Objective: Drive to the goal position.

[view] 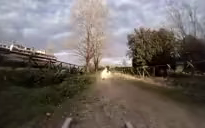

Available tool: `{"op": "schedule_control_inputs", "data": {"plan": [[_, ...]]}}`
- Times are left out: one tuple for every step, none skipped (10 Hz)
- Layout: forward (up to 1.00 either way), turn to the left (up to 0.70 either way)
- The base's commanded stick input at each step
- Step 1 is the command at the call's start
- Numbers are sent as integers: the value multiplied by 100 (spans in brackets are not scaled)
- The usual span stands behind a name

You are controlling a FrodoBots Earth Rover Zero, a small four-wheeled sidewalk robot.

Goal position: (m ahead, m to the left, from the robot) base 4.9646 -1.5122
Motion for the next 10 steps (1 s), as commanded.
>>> {"op": "schedule_control_inputs", "data": {"plan": [[70,0],[70,-12],[70,-32],[70,0],[70,0],[70,0],[70,0],[70,0],[70,0],[70,0]]}}
